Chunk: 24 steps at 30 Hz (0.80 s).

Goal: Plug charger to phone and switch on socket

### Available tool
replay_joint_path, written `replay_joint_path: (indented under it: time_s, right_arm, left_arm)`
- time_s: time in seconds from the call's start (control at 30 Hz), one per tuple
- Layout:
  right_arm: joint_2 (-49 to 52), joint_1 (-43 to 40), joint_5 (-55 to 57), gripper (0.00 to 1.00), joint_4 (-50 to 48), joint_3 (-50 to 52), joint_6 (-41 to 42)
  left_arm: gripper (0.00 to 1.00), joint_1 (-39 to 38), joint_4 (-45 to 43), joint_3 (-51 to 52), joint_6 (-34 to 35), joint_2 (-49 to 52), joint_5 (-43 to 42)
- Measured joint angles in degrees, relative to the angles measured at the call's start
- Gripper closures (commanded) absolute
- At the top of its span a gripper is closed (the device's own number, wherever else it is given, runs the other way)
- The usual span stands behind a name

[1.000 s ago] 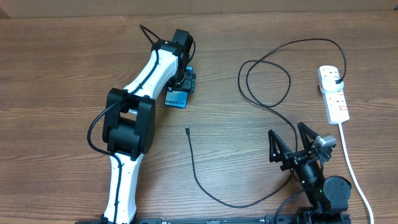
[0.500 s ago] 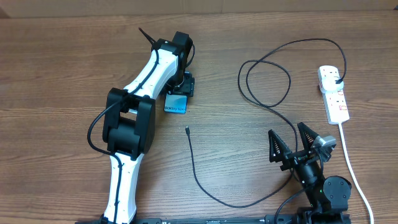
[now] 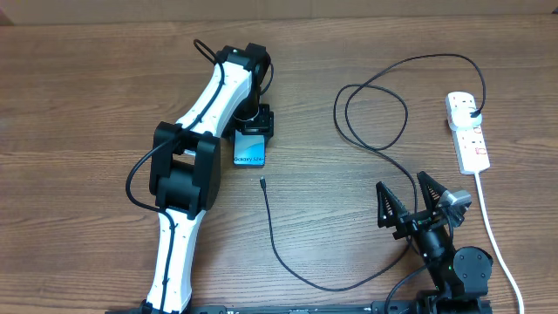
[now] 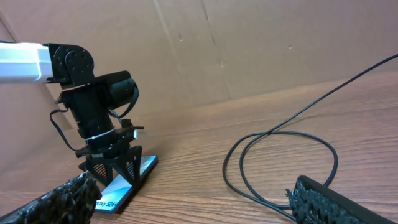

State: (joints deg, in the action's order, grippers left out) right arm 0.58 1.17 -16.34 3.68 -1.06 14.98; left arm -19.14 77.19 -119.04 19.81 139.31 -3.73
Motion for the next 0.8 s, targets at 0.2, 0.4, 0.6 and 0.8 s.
replay_joint_path:
  time_s: [0.2, 0.4, 0.6, 0.8]
  right_arm:
    - [0.0, 0.0, 0.0, 0.00, 0.0, 0.0, 0.0]
    - [0.0, 0.0, 0.0, 0.00, 0.0, 0.0, 0.0]
    - [0.0, 0.0, 0.0, 0.00, 0.0, 0.0, 0.0]
    - [0.0, 0.0, 0.0, 0.00, 0.0, 0.0, 0.0]
  left_arm:
    - [0.83, 0.0, 2.2, -0.2, 1.2, 0.0, -3.0]
    - [0.87, 1.3, 5.1, -0.4, 1.3, 0.0, -9.3]
    - [0.96, 5.7, 10.3, -0.4, 3.9, 0.0, -15.9]
    - [0.96, 11.3, 14.3, -0.4, 5.2, 0.0, -21.3]
